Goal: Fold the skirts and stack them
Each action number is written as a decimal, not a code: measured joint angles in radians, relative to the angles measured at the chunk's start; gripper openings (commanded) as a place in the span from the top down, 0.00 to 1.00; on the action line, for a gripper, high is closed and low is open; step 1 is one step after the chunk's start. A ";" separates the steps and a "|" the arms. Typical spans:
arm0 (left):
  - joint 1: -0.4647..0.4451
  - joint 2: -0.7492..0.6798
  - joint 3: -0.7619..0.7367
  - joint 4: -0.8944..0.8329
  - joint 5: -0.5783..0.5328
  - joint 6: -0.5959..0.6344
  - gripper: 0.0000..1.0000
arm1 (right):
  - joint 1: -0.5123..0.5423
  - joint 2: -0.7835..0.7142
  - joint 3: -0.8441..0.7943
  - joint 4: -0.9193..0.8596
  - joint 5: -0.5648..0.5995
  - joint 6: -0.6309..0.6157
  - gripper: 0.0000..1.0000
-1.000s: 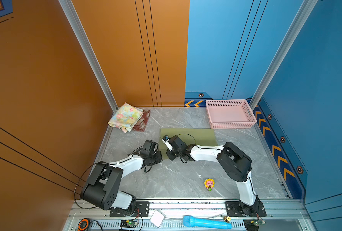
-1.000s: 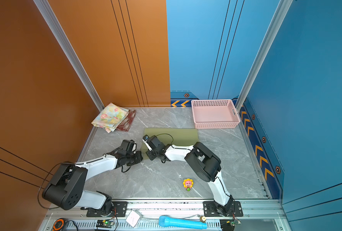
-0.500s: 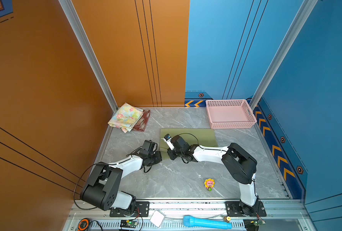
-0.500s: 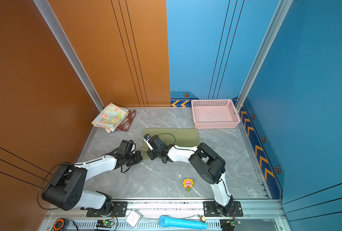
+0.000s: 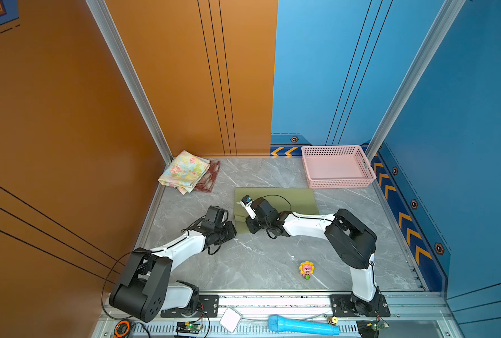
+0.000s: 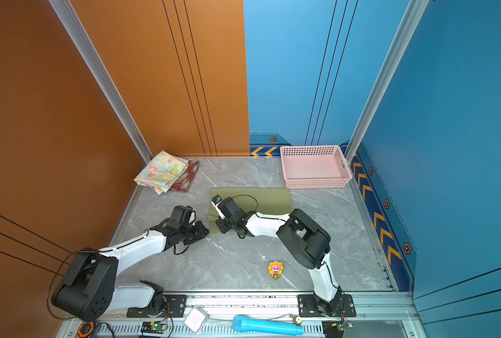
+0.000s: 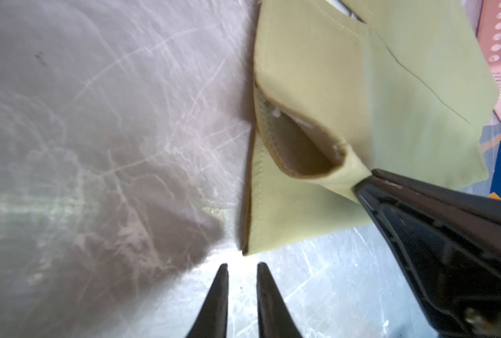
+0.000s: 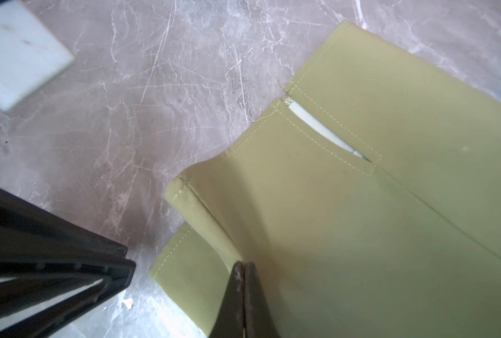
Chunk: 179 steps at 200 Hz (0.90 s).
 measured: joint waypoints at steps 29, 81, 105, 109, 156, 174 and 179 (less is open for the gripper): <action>-0.001 0.008 0.000 0.001 0.004 -0.009 0.70 | -0.002 0.000 0.000 0.000 -0.003 0.000 1.00; -0.025 0.074 0.015 0.032 0.007 -0.012 0.72 | -0.003 0.000 -0.004 0.001 -0.005 0.002 1.00; -0.040 0.106 0.031 0.051 0.007 -0.013 0.83 | -0.004 0.000 -0.013 0.008 -0.006 0.008 1.00; -0.040 0.111 0.033 0.055 0.007 -0.012 0.87 | -0.004 0.000 -0.015 0.008 -0.006 0.008 1.00; -0.043 0.149 0.043 0.092 0.010 -0.016 1.00 | -0.010 0.000 -0.029 0.015 -0.014 0.016 1.00; -0.043 0.154 0.045 0.100 0.010 -0.016 1.00 | -0.011 0.000 -0.029 0.016 -0.019 0.019 1.00; -0.043 0.154 0.045 0.100 0.010 -0.015 1.00 | -0.011 0.000 -0.029 0.016 -0.021 0.019 1.00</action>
